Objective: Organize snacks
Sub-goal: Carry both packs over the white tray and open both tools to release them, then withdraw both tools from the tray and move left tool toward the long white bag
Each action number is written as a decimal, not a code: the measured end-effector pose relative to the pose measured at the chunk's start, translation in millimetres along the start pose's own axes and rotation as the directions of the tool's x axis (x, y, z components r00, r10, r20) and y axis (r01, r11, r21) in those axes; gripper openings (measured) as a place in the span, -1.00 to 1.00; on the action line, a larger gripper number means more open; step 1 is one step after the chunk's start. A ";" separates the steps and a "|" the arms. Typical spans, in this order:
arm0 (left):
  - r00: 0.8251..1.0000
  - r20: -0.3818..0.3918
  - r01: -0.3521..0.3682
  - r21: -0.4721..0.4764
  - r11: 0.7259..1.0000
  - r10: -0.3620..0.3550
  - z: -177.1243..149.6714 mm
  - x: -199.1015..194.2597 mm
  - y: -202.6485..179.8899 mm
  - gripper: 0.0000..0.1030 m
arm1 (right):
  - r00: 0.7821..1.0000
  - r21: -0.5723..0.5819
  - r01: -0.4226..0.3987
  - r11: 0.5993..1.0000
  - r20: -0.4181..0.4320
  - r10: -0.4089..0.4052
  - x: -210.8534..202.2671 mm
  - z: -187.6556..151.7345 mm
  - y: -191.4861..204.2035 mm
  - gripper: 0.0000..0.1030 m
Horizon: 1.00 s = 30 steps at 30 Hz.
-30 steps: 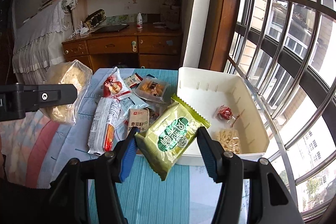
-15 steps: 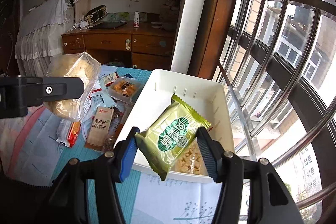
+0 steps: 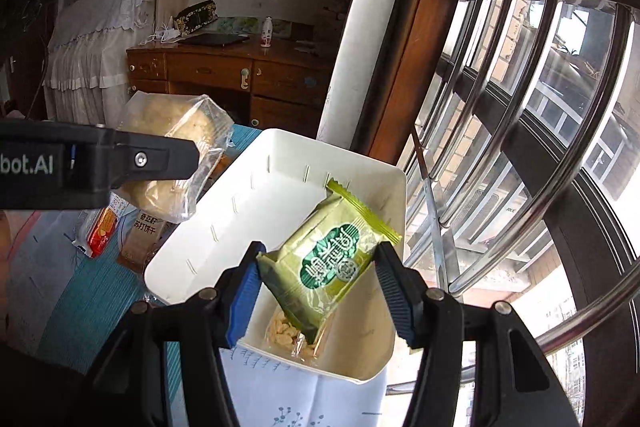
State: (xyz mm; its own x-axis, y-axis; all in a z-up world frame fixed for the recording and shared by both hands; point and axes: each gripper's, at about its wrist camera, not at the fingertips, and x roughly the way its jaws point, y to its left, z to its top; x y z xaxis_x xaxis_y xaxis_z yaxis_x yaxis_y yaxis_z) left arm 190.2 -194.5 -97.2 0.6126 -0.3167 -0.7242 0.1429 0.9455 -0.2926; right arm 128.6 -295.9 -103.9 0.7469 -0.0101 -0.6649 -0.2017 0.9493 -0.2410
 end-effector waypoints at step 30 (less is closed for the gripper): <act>0.987 -0.026 -0.158 -0.146 0.977 0.156 0.7 -43.7 88.1 0.75 | 0.992 0.159 -0.069 0.985 -0.090 0.084 11.2 -1.6 2.8 0.49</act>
State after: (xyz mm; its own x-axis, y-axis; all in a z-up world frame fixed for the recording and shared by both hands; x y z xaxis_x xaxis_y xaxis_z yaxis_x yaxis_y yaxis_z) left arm 176.6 -97.3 -90.9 0.6067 -0.1673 -0.7772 -0.0706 0.9624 -0.2622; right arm 135.4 -293.8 -113.2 0.6673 0.0411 -0.7436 -0.1490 0.9857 -0.0793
